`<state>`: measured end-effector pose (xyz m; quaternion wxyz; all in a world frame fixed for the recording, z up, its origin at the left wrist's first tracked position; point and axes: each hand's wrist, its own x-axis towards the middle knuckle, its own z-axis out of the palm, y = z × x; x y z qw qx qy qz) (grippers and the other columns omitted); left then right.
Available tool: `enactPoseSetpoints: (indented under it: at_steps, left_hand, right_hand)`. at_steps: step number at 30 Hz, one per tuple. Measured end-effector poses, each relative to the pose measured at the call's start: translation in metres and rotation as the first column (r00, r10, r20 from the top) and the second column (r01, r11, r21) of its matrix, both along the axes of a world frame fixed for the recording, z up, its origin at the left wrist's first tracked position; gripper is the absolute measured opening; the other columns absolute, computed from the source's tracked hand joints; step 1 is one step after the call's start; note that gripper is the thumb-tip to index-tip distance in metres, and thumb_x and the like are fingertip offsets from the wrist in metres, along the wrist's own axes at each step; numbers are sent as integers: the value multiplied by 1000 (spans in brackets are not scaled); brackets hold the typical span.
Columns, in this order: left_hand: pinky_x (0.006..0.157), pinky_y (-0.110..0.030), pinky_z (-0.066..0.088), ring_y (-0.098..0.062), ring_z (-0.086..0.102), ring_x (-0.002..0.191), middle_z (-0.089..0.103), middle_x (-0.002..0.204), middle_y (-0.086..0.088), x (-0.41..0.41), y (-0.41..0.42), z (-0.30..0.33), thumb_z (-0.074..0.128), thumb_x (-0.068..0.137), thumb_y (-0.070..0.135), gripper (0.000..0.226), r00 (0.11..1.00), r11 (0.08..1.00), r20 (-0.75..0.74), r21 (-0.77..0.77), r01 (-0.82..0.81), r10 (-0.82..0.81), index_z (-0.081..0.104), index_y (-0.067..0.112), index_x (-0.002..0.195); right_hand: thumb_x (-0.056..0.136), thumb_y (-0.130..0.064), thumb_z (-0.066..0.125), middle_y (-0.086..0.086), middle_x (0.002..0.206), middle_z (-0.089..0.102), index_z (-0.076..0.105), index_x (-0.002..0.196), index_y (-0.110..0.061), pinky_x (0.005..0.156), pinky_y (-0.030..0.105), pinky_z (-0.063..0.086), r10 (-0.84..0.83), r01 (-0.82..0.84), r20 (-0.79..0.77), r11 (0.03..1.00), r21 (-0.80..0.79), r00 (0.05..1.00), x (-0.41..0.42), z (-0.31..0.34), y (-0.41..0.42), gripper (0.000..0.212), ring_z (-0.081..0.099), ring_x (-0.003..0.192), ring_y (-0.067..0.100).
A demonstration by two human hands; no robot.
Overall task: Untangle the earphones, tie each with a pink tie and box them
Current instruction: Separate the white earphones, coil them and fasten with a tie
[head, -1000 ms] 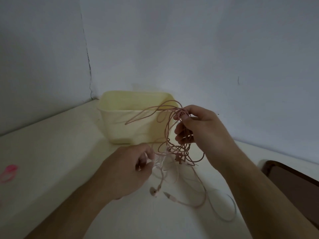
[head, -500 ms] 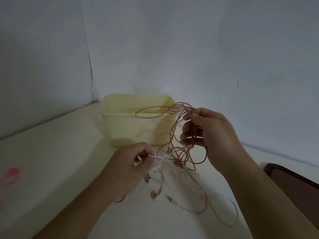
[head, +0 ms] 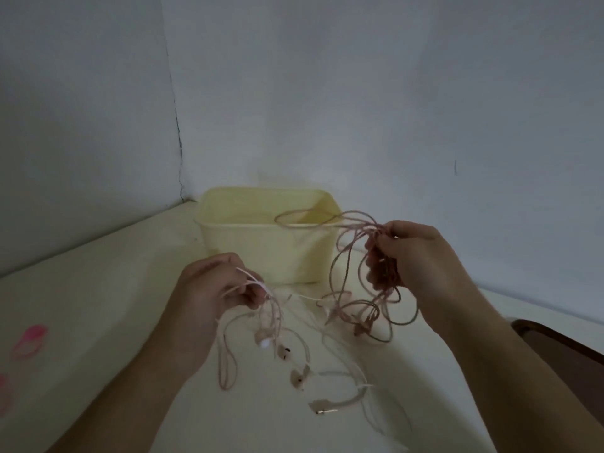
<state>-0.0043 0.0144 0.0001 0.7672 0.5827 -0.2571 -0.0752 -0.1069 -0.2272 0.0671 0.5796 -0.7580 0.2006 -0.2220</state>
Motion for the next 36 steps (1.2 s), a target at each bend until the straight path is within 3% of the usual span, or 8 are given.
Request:
enactPoseSetpoints:
  at_steps: [4, 9, 13, 16, 19, 22, 31, 36]
  left_hand:
    - [63, -37, 49, -33, 56, 68, 56, 72, -29, 2, 4, 3, 67, 68, 21, 32, 999, 992, -23, -123, 29, -32, 53, -9, 67]
    - [59, -36, 48, -33, 55, 67, 57, 70, -24, -6, -2, 8, 60, 79, 6, 15, 999, 993, -23, -112, 30, -33, 56, -1, 67]
    - [59, -39, 45, -33, 55, 67, 63, 77, -24, -11, -3, 11, 64, 83, 8, 12, 999, 993, 10, -109, 53, -52, 65, 2, 73]
    - [58, -37, 42, -32, 52, 65, 62, 77, -23, -12, -1, 12, 66, 87, 11, 12, 993, 990, 60, -91, 105, -100, 69, 0, 83]
    - [54, -31, 41, -28, 47, 56, 58, 69, -24, -14, -2, 11, 74, 89, 7, 7, 989, 991, 104, -65, 113, -106, 72, 1, 88]
    - [51, -27, 38, -24, 44, 53, 63, 69, -22, -16, -4, 11, 72, 84, 11, 8, 991, 998, 127, -53, 47, -40, 75, 5, 88]
    - [54, -10, 44, -2, 58, 54, 72, 71, 0, -18, -7, 12, 72, 90, -1, 9, 979, 990, 154, 6, -139, 136, 77, 7, 90]
    - [50, -21, 38, -9, 49, 53, 65, 67, 0, -9, -10, 6, 73, 93, 7, 12, 972, 970, 59, 70, -233, 229, 78, 17, 87]
  right_hand:
    - [94, -14, 58, 3, 69, 74, 74, 75, -16, 61, 37, 57, -31, -175, -386, 855, -487, 922, 1, -6, 9, 25, 69, 61, 22]
    - [91, -46, 64, -2, 92, 74, 72, 92, -22, 78, 39, 60, -16, -510, -677, 644, -570, 736, -6, 0, 35, 25, 72, 85, 18]
    - [94, -53, 68, -19, 134, 59, 61, 136, -38, 100, 26, 48, 129, -521, -571, 605, -603, 811, -22, 26, 50, 45, 57, 120, 2]
    - [104, -21, 60, -23, 124, 66, 72, 117, -40, 98, 19, 48, 311, -382, -221, 761, -524, 924, -17, 22, 57, 25, 60, 117, -6]
    - [103, 5, 47, -7, 100, 79, 80, 97, -24, 92, 32, 59, 363, -359, -81, 816, -453, 928, -5, 4, 63, 44, 73, 97, 9]
    - [103, -2, 58, 5, 88, 80, 80, 93, -17, 83, 46, 63, 439, -440, -77, 841, -314, 895, -1, -3, 66, 29, 75, 83, 27]
    - [88, -14, 63, 19, 94, 76, 73, 106, -1, 63, 38, 44, 561, -558, 18, 819, 133, 828, -1, -6, 64, 24, 65, 76, 29]
    - [85, 4, 61, -6, 97, 66, 68, 94, -29, 60, 29, 53, 279, -286, -71, 896, -339, 958, -2, -9, 77, 35, 66, 78, 19]
